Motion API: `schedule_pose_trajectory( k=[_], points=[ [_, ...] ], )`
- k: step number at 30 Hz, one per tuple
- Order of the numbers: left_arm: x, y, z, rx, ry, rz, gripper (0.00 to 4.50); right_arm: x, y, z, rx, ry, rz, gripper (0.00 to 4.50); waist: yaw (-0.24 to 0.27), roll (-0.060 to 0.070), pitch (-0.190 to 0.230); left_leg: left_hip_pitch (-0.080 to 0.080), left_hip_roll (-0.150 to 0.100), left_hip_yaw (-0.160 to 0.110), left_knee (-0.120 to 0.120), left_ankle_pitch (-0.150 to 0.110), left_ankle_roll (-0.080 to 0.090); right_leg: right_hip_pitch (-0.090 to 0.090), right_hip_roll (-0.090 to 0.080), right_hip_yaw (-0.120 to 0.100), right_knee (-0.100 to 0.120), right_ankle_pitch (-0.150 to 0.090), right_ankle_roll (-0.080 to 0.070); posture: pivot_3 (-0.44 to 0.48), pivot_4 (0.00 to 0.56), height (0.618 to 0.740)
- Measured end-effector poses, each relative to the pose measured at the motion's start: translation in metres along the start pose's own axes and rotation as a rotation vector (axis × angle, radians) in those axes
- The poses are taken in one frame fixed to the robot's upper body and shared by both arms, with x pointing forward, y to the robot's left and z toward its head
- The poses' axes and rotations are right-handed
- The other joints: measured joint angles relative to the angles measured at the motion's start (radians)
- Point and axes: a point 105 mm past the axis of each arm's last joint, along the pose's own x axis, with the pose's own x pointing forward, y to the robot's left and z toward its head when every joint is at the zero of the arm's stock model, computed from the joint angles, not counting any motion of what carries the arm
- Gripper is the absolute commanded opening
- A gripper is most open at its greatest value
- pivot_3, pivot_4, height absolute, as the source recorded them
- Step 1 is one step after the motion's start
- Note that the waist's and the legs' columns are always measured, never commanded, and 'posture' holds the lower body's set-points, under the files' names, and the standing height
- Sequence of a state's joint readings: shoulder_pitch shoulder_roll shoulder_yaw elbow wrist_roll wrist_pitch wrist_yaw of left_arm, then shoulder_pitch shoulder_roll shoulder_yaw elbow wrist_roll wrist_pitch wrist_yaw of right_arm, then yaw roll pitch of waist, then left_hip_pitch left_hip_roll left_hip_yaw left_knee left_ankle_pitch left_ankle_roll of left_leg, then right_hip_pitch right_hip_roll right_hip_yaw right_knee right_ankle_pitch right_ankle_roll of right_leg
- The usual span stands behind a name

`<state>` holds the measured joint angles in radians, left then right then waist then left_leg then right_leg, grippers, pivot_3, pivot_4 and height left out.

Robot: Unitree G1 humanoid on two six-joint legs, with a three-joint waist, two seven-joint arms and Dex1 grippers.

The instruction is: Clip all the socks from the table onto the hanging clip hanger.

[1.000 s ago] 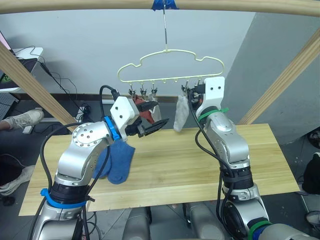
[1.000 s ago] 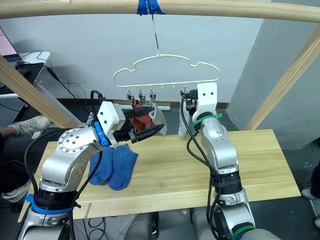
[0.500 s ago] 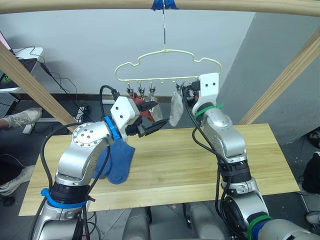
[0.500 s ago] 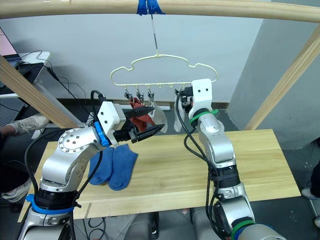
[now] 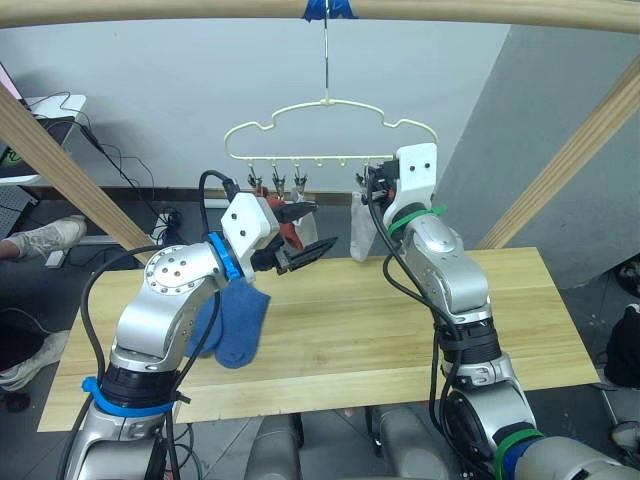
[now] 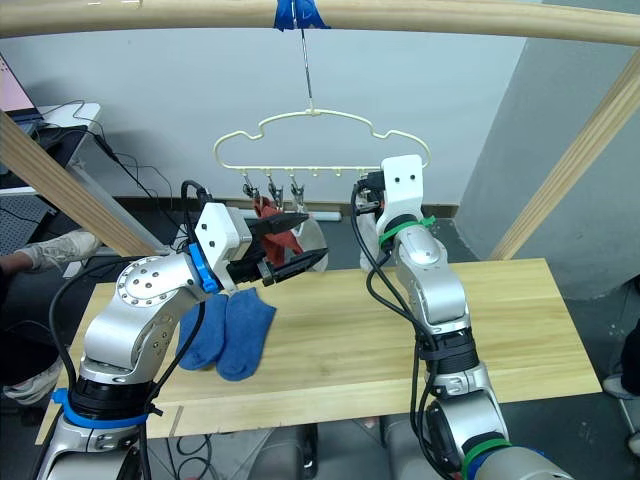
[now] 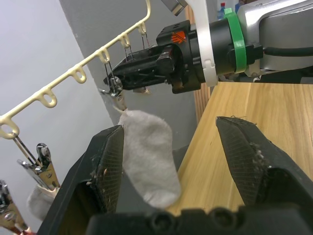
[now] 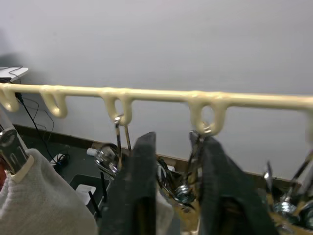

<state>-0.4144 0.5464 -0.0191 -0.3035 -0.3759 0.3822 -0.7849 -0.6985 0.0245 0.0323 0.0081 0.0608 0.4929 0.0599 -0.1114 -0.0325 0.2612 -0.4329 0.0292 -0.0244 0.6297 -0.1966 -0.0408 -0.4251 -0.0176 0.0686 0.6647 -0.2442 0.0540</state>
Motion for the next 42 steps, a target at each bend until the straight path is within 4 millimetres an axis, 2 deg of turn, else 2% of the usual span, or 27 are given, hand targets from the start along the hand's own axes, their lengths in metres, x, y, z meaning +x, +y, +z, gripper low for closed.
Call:
schedule_pose_trajectory(
  k=[2,6,8,9,11,16,19,24,29,33,36,42],
  points=[
    [-0.001,0.0,-0.004,-0.009,0.009,0.022,3.29,0.0,0.0,0.0,0.0,-0.002,0.0,0.01,0.0,0.0,0.0,0.0,0.0,0.0,0.0,0.0,0.0,0.0,0.0,0.0,0.0,0.0,0.0,-0.101,0.222,0.74],
    [-0.007,-0.002,-0.021,-0.073,0.053,0.11,3.29,0.0,0.0,0.001,0.0,-0.004,0.0,0.01,0.0,0.0,0.0,0.0,0.0,0.0,0.0,0.0,0.0,0.0,0.0,0.0,0.0,0.0,0.0,-0.096,0.227,0.74],
    [-0.014,-0.005,-0.032,-0.127,0.074,0.192,3.65,0.0,0.0,0.0,0.0,-0.003,-0.001,0.0,-0.001,0.0,0.0,0.0,0.0,0.0,0.0,0.0,0.0,0.0,0.0,0.001,0.0,0.0,0.0,-0.093,0.23,0.74],
    [-0.017,-0.007,-0.042,-0.169,0.094,0.25,3.82,0.001,-0.001,0.0,-0.001,0.0,-0.002,0.0,0.0,0.0,0.0,0.0,0.0,0.0,0.0,0.0,0.0,0.0,0.0,0.0,0.0,0.0,0.0,-0.093,0.233,0.74],
    [-0.029,-0.01,-0.068,-0.255,0.162,0.386,4.45,0.002,-0.001,-0.001,-0.002,0.005,-0.001,0.0,0.0,0.0,0.0,0.001,0.0,0.0,0.0,0.0,0.0,0.0,0.0,0.0,0.001,0.0,0.0,-0.096,0.241,0.74],
    [-0.066,-0.001,-0.123,-0.387,0.32,0.743,4.48,0.003,-0.001,0.002,-0.008,-0.002,0.002,0.0,0.004,0.0,0.0,0.001,0.0,-0.001,0.001,0.0,0.0,0.001,0.0,0.0,0.001,0.0,0.0,-0.107,0.256,0.74],
    [-0.086,0.002,-0.154,-0.46,0.399,0.893,4.48,0.002,-0.004,0.001,-0.014,0.004,0.001,0.0,0.004,0.0,0.0,0.001,0.0,-0.001,0.002,0.0,0.0,0.001,0.0,0.0,0.001,0.001,0.0,-0.11,0.263,0.74],
    [-0.093,0.003,-0.185,-0.524,0.491,0.93,4.48,0.002,-0.002,0.0,-0.015,0.019,0.018,0.0,0.004,0.0,0.0,0.001,0.0,0.0,0.001,0.0,0.0,0.001,0.0,0.0,0.001,0.001,0.0,-0.121,0.281,0.74],
    [-0.086,0.01,-0.199,-0.527,0.533,0.89,4.48,0.001,-0.001,0.0,-0.013,0.026,0.029,0.0,0.003,0.0,0.0,0.001,0.0,0.0,0.001,0.0,0.0,0.001,0.0,0.0,0.0,0.001,0.0,-0.126,0.287,0.74],
    [-0.075,0.007,-0.206,-0.533,0.557,0.832,4.48,0.001,0.0,0.0,-0.012,0.033,0.035,0.0,0.002,0.0,0.0,0.001,0.0,0.0,0.001,0.0,0.0,0.001,0.0,0.0,0.0,0.001,0.0,-0.135,0.284,0.74],
    [-0.075,0.007,-0.208,-0.513,0.578,0.818,3.92,0.0,0.001,0.0,-0.011,0.038,0.04,0.0,0.002,0.0,0.0,0.001,0.0,-0.001,0.001,0.0,0.0,0.001,0.0,-0.001,0.0,0.001,0.0,-0.136,0.283,0.74],
    [-0.077,0.006,-0.209,-0.51,0.603,0.8,2.26,0.0,0.002,0.001,-0.008,0.034,0.042,0.0,0.0,0.0,0.0,0.001,0.0,0.0,0.001,0.0,0.0,0.001,0.0,0.0,0.0,0.001,0.0,-0.14,0.281,0.74]
  ],
)
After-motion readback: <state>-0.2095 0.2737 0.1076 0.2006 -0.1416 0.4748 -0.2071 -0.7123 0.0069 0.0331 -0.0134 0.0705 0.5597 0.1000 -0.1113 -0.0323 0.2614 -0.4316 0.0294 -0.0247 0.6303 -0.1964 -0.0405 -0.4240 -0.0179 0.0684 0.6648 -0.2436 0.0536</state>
